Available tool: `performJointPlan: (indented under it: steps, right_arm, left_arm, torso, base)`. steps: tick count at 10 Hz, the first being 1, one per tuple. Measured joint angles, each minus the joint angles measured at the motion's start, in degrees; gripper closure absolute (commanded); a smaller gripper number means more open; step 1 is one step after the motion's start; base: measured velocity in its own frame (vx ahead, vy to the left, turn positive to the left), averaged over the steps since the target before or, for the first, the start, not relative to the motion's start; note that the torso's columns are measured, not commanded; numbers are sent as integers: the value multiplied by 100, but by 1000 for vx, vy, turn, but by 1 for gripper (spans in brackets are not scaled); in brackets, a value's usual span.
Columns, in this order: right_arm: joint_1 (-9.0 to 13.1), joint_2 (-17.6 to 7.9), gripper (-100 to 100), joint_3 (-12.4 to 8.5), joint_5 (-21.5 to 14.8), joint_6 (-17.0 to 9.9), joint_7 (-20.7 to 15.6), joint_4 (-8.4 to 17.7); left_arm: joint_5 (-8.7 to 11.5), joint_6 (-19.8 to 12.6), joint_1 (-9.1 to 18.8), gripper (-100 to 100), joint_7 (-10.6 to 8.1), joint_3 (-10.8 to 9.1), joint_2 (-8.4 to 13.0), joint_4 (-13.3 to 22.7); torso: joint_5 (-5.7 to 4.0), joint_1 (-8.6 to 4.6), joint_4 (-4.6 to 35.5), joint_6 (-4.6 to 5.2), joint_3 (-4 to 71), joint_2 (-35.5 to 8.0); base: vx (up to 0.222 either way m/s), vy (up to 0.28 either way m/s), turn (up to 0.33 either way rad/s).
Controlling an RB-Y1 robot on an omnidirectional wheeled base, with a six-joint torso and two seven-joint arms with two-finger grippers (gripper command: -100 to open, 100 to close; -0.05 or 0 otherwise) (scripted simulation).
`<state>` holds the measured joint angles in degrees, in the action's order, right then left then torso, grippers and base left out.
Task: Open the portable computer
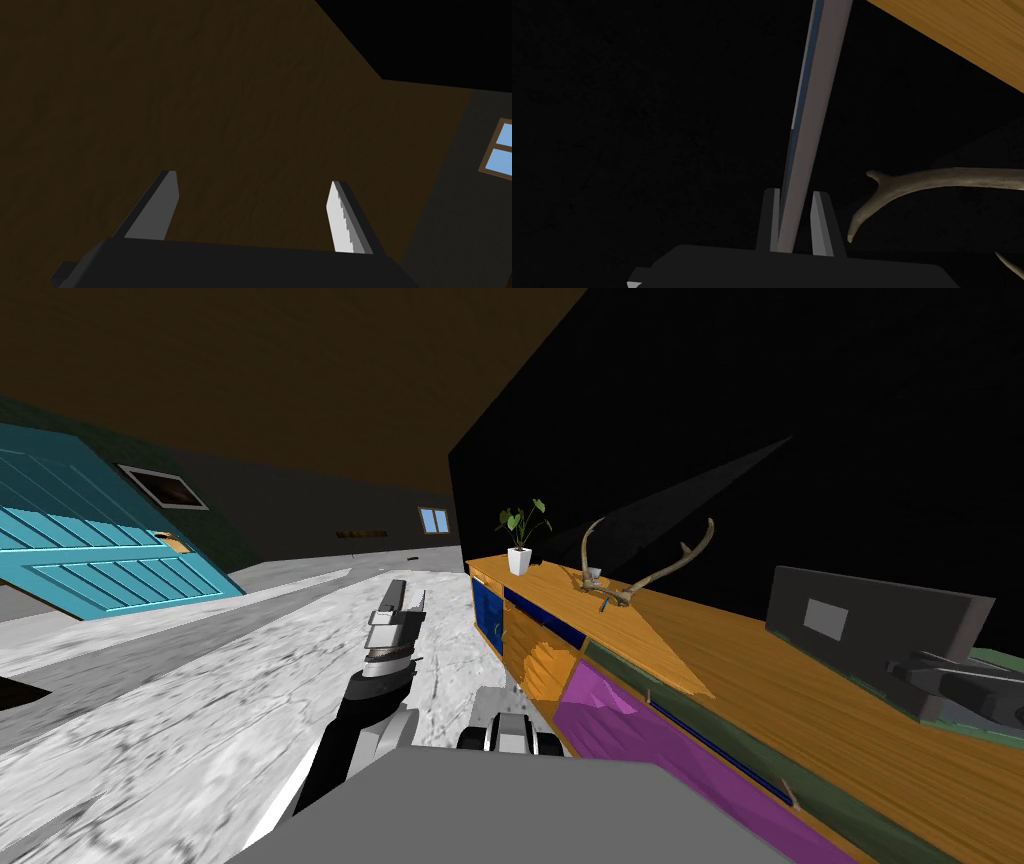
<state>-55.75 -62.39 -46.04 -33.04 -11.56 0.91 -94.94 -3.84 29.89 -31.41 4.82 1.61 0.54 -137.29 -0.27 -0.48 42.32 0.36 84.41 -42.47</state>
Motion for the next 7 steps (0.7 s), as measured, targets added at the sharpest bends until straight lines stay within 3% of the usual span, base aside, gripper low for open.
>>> performJointPlan:
  steps: [1, 7]
  right_arm:
    - [17, -5, 100, -9, 11, 10, 17, -3]
    - [708, 415, 100, 105, 521, 268, 324, 323]
  left_arm:
    - [0, 0, 0, 0, 0, 0, 0, 0]
    - [0, 0, 0, 0, 0, 0, 0, 0]
  torso:
    - [-1, 11, -5, -12, 6, 11]
    - [5, 15, -3, -15, 7, 10]
  base:
    - [-33, -18, 43]
    - [-61, -30, 28]
